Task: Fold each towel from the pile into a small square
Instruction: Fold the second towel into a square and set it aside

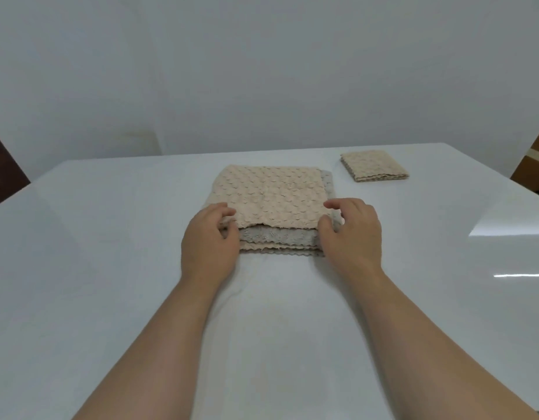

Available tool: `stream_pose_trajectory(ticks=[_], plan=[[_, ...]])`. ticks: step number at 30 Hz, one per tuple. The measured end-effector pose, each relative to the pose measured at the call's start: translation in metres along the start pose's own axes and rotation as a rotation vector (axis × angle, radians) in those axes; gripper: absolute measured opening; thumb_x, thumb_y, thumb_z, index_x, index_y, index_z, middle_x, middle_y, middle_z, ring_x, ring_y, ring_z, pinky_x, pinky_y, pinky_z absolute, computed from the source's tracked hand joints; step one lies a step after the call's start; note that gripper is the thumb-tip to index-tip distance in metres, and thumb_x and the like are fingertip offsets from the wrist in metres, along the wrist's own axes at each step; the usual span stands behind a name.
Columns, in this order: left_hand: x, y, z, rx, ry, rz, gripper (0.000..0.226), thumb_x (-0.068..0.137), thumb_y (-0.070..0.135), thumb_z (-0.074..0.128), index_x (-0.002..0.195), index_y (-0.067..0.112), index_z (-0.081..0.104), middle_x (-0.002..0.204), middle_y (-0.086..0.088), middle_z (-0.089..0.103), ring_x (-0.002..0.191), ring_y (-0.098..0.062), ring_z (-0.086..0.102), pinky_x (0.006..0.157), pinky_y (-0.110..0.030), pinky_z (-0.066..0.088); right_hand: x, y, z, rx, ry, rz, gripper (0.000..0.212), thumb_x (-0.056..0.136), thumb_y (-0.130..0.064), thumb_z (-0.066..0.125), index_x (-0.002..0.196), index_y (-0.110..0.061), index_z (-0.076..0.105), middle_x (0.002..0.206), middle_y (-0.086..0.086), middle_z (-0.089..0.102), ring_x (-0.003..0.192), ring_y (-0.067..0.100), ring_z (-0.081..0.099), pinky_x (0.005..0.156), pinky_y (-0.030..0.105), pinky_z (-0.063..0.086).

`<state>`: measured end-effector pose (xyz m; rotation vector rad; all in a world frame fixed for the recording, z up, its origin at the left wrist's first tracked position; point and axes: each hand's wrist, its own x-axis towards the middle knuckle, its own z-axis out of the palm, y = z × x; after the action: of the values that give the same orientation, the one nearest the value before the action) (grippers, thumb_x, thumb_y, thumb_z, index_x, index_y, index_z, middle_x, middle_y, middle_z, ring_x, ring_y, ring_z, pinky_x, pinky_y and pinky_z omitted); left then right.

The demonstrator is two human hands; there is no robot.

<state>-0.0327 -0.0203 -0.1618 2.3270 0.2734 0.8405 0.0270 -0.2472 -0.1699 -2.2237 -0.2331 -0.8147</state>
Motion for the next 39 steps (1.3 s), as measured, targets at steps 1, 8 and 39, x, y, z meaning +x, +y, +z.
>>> stream_pose_trajectory(ticks=[1,8,39], plan=[[-0.001,-0.002,0.003,0.008,-0.015,0.026,0.019,0.090,0.014,0.065,0.105,0.019,0.075,0.128,0.008,0.066,0.120,-0.010,0.059,0.094,-0.011,0.034,0.000,0.000,0.000,0.011,0.001,0.016,0.031,0.083,-0.028,0.051,0.106,-0.022,0.071,0.111,-0.005,0.068,0.105,0.023,0.057,0.092,0.041,0.046],[-0.002,-0.008,0.002,-0.002,-0.065,0.103,0.032,0.082,0.000,0.061,0.084,0.027,0.079,0.132,0.007,0.066,0.139,-0.017,0.046,0.115,-0.036,0.037,0.013,-0.019,0.002,-0.049,-0.194,-0.040,0.026,0.088,-0.023,0.061,0.112,-0.023,0.070,0.122,-0.002,0.063,0.119,0.023,0.051,0.099,0.039,0.037],[-0.003,0.016,-0.001,-0.070,0.141,0.468,0.055,0.083,-0.012,0.061,0.134,0.010,0.064,0.145,0.002,0.055,0.132,-0.014,0.053,0.109,-0.037,0.046,0.022,-0.010,0.001,-0.038,-0.283,-0.051,0.048,0.085,-0.003,0.055,0.132,-0.012,0.062,0.136,0.008,0.056,0.130,0.029,0.042,0.110,0.042,0.036]])
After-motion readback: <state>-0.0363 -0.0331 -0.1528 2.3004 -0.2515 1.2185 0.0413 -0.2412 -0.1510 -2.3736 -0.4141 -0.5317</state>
